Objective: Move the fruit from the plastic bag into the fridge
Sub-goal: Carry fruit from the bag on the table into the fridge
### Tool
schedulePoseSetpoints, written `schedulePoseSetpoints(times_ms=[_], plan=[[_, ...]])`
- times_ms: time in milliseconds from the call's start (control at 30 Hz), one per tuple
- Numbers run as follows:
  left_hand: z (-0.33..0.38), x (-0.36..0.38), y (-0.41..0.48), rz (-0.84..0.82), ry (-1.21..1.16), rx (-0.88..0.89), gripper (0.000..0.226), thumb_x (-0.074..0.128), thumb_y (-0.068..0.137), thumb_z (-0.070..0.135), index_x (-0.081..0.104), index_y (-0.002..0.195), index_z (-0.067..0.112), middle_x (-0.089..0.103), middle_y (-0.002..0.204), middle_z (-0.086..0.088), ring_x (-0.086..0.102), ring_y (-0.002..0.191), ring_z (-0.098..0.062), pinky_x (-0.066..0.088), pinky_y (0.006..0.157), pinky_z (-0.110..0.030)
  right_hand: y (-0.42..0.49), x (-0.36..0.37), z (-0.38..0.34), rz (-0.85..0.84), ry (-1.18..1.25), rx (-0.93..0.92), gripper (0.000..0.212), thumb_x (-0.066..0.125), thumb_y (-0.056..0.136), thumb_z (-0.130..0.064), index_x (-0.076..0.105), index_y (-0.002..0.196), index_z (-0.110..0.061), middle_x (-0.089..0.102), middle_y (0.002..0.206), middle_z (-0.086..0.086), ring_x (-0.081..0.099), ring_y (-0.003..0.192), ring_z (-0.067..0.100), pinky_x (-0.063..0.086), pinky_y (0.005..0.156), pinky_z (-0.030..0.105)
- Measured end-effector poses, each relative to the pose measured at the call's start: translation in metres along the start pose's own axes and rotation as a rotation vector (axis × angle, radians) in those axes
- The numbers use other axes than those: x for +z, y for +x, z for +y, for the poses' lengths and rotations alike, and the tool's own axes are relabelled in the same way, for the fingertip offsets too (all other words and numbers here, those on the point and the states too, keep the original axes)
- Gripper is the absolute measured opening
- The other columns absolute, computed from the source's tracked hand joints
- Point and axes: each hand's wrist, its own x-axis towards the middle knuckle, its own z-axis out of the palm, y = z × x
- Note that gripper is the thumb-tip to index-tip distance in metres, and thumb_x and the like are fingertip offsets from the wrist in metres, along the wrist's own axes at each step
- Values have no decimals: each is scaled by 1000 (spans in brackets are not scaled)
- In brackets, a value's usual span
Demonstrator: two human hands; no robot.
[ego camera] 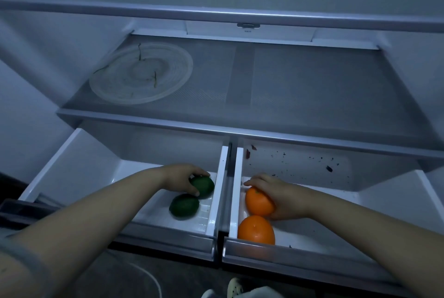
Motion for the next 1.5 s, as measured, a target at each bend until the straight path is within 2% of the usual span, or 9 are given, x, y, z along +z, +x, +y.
schedulePoseSetpoints(times_ms=[167,300,533,733,867,967,1233,1333,1500], plan=[[12,-12,-14,-7,32,-56,82,67,79,48,21,147,40,41,144,5,45,125,-18,37,106,-39,-8,-22,-7,-13,-21,16,89,73,77,-37,16,146,-36,15,152,-7,26,135,19,41,100,32],[25,-28,-45,39,36,-68,68,57,89,48,23,147,37,38,148,8,45,127,-13,35,103,-31,-20,-51,-26,130,17,-56,59,62,85,-37,36,137,-36,38,141,-14,39,122,3,39,94,19],[50,-23,-118,464,50,-111,52,45,93,52,34,142,38,36,145,14,43,124,-10,37,97,-28,-34,-92,-70,397,-114,-253,19,52,91,-39,60,106,-31,58,105,-17,53,99,1,44,81,19],[61,-11,-187,842,200,-168,55,27,95,56,35,143,30,30,151,9,29,136,-11,28,102,-27,-37,-97,-111,526,-103,-324,38,45,91,-50,47,126,-35,43,125,-23,38,113,-10,29,89,3],[50,3,-235,1009,247,-248,67,19,88,58,52,134,22,50,139,-4,49,124,-23,40,96,-37,-21,-99,-160,568,-106,-400,45,40,92,-54,43,130,-32,44,133,-16,41,116,-4,30,93,9],[36,26,-279,1043,248,-373,59,26,91,54,59,127,20,57,131,-6,55,118,-24,44,91,-38,-9,-94,-208,585,-89,-478,46,40,90,-53,43,129,-29,47,129,-14,45,120,5,41,90,23],[12,119,-430,1152,194,-755,56,28,91,50,54,131,22,53,136,-5,51,123,-26,44,94,-41,-10,-55,-377,556,-101,-752,50,40,90,-48,52,127,-17,51,131,-2,43,121,13,27,100,15],[7,165,-497,1184,183,-918,52,34,91,50,54,131,23,54,135,-1,51,123,-20,43,95,-37,-18,-26,-450,527,-155,-845,55,39,92,-51,43,136,-19,43,141,-1,39,129,16,30,107,27],[12,251,-597,1202,162,-1167,53,37,88,49,58,128,21,56,133,-3,52,123,-23,41,99,-39,-49,30,-566,371,-194,-1029,63,41,93,-50,20,148,-25,22,154,-7,19,140,10,15,107,19]])
